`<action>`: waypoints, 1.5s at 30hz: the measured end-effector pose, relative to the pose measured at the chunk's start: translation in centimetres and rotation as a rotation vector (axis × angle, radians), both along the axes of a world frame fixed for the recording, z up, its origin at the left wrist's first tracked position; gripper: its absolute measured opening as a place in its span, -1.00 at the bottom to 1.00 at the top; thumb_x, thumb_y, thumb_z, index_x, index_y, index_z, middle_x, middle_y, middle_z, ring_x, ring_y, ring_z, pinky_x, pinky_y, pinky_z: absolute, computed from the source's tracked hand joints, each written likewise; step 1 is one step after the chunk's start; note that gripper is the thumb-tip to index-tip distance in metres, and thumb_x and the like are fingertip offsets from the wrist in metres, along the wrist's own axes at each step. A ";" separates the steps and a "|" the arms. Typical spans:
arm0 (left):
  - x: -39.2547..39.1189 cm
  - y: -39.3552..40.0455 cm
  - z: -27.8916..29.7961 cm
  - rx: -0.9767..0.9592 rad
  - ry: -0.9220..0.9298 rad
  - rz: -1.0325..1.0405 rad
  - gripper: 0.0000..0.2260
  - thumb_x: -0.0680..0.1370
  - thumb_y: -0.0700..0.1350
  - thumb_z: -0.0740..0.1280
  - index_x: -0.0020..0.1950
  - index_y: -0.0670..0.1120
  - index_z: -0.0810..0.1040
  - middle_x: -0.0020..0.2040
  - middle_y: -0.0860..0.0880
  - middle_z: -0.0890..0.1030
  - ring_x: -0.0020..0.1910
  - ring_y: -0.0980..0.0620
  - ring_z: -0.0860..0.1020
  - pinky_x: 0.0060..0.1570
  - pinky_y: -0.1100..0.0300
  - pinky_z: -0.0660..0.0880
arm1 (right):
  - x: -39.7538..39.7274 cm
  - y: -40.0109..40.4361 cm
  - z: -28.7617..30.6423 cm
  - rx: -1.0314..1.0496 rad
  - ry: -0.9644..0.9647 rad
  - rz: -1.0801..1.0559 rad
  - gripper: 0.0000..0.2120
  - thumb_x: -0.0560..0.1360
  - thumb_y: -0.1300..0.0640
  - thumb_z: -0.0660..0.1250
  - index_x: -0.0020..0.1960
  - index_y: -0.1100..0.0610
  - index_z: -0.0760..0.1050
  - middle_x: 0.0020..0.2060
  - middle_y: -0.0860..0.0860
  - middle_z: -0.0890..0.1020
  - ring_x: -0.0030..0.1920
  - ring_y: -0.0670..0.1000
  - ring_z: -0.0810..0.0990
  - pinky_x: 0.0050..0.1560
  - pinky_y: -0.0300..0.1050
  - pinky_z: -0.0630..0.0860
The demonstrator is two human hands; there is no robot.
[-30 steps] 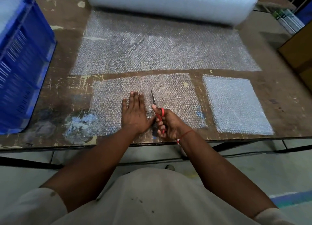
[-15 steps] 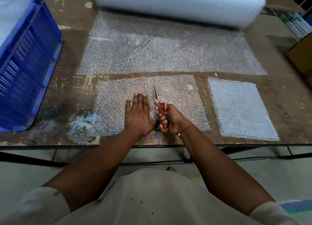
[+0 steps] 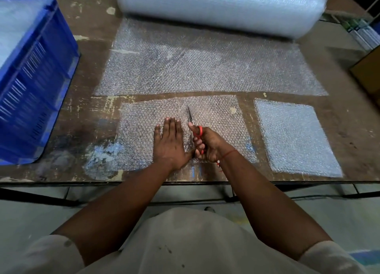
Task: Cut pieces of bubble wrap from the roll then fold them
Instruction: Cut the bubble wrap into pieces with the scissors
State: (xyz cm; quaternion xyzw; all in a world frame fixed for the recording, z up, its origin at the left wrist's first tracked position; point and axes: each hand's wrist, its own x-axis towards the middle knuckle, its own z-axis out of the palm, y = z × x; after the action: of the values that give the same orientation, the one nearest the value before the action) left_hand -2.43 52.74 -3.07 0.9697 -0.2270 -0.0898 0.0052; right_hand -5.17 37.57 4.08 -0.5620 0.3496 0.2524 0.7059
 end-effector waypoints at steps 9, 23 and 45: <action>0.0 -0.1 0.3 0.000 0.005 0.008 0.06 0.54 0.58 -0.14 0.72 -0.20 -0.30 0.72 -0.24 -0.30 0.70 -0.22 -0.35 0.64 -0.32 -0.21 | 2.0 -0.1 0.7 0.009 0.015 0.016 -0.47 0.53 -0.29 0.43 -0.38 0.02 0.33 -0.57 -0.13 0.33 -0.62 -0.15 0.24 -0.49 -0.32 0.34; -0.2 0.1 0.5 -0.024 0.021 -0.004 0.08 0.45 0.58 -0.35 0.69 -0.20 -0.38 0.71 -0.25 -0.32 0.69 -0.21 -0.37 0.63 -0.33 -0.25 | 3.7 -0.5 0.2 0.009 0.026 0.028 -0.47 0.49 -0.29 0.49 -0.37 0.01 0.33 -0.55 -0.15 0.32 -0.61 -0.17 0.24 -0.49 -0.31 0.31; -0.4 0.1 0.8 -0.037 0.014 0.000 0.09 0.50 0.63 -0.31 0.70 -0.20 -0.34 0.71 -0.25 -0.32 0.69 -0.21 -0.36 0.63 -0.32 -0.27 | 6.7 -1.2 0.5 -0.008 0.011 0.068 -0.49 0.58 -0.18 0.46 -0.36 0.02 0.30 -0.60 -0.14 0.34 -0.63 -0.19 0.28 -0.56 -0.33 0.37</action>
State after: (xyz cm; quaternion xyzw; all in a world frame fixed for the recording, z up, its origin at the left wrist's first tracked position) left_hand -2.88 52.80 -2.27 0.9689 -0.2284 -0.0925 0.0248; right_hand 1.49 36.38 4.61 -0.5750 0.3352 0.2776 0.6928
